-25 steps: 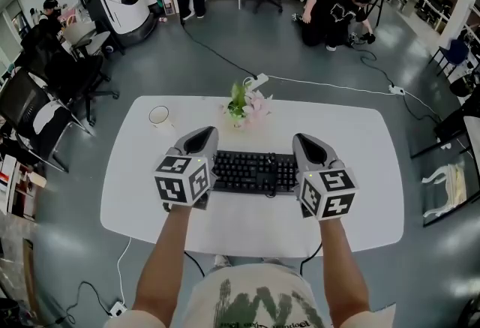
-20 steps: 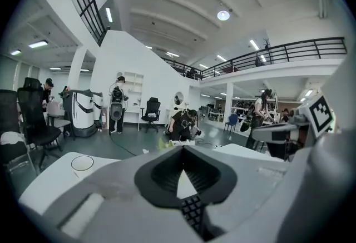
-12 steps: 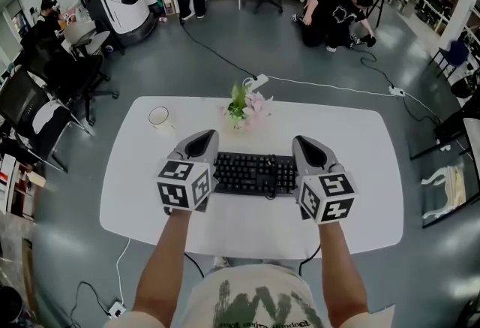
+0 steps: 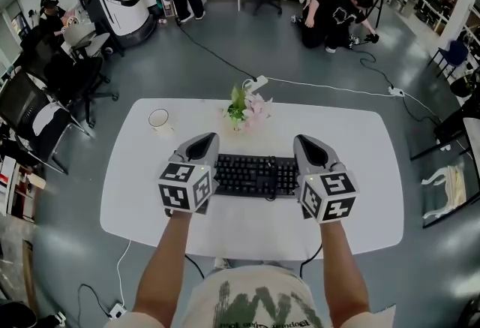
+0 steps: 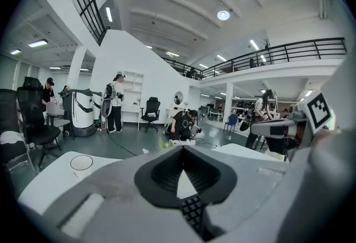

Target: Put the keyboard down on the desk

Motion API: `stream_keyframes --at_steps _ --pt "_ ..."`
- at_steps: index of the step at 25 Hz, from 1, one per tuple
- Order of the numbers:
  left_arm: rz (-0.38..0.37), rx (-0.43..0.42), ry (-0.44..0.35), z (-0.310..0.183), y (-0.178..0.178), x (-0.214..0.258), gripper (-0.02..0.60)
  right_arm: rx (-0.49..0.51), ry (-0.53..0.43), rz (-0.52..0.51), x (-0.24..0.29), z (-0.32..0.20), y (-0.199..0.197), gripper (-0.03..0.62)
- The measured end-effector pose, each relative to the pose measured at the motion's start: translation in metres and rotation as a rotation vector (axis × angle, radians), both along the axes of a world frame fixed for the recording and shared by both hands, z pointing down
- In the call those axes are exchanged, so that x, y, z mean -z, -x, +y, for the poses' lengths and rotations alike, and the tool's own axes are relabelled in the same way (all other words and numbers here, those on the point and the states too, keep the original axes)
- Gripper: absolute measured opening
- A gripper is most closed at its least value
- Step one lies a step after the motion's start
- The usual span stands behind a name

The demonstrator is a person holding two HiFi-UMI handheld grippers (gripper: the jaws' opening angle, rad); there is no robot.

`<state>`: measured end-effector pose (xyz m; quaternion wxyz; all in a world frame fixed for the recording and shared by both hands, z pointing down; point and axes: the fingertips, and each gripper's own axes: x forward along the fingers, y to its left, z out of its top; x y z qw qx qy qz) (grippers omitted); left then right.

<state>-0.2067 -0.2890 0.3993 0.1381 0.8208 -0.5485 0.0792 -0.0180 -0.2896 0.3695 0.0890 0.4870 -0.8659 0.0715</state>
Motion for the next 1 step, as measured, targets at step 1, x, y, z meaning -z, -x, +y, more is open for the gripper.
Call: stream_keyframes --at_steps 1 --pt "0.0 0.0 0.001 0.0001 -0.0008 -0.0004 0.003 -0.001 0.0 -0.001 0.0002 -0.0001 -0.0008 -0.002"
